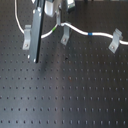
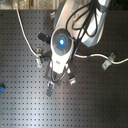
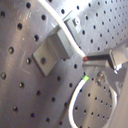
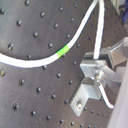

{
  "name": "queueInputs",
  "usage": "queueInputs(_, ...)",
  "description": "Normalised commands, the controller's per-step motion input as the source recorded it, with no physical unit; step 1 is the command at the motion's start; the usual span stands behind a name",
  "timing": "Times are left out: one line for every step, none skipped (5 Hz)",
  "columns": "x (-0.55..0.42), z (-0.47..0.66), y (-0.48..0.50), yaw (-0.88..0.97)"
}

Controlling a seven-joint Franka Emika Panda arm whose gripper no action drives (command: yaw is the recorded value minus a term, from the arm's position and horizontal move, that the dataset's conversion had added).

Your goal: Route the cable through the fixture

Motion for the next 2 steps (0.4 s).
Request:
queueInputs(0.121,0.44,0.117,0.09)
queueInputs(0.098,0.65,0.031,0.02)
